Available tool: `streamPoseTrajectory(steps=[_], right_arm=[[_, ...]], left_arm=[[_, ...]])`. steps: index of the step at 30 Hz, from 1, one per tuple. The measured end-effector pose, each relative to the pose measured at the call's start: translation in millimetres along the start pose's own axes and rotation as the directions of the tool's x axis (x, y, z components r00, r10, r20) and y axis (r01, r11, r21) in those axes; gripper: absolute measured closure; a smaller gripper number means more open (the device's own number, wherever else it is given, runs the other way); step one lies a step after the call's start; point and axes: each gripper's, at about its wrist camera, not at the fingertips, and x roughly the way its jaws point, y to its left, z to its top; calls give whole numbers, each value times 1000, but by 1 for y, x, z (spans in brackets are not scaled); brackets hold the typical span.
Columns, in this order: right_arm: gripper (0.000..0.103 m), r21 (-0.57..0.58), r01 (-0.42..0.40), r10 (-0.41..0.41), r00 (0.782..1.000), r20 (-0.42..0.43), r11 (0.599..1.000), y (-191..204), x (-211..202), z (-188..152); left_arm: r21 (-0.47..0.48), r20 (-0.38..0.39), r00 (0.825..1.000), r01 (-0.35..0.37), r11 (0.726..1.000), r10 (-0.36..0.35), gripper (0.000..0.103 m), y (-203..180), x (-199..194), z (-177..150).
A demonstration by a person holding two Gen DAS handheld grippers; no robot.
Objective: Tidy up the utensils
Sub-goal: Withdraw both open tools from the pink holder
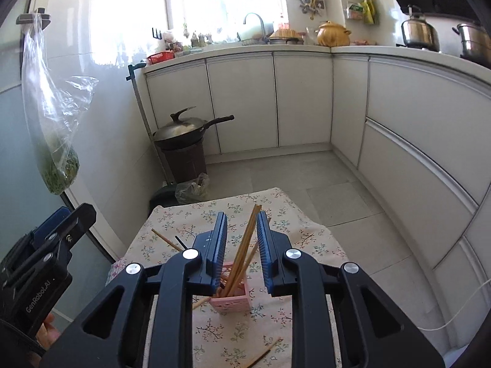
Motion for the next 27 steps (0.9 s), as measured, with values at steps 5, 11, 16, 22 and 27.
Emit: streamPoseTrajectory(steps=[5, 11, 16, 22, 27], right_arm=[[65, -4, 24, -24, 1000, 20, 1000, -14, -18, -18], [56, 3, 58, -58, 998, 17, 998, -25, -29, -43], [48, 32, 80, -79, 997, -4, 996, -39, -32, -61], [34, 95, 95, -93, 995, -28, 991, -61, -34, -82], [20, 138, 106, -103, 994, -35, 985, -76, -38, -96]], left_arm=[[37, -14, 1000, -20, 999, 20, 35, -11, -9, -18], [67, -34, 999, -25, 997, 27, 26, -20, -16, -37], [73, -42, 999, -15, 997, 18, 18, -25, -22, -47], [94, -53, 998, -15, 996, 20, 7, -32, -25, -57], [124, -88, 996, -9, 992, 20, 7, -38, -19, -68]])
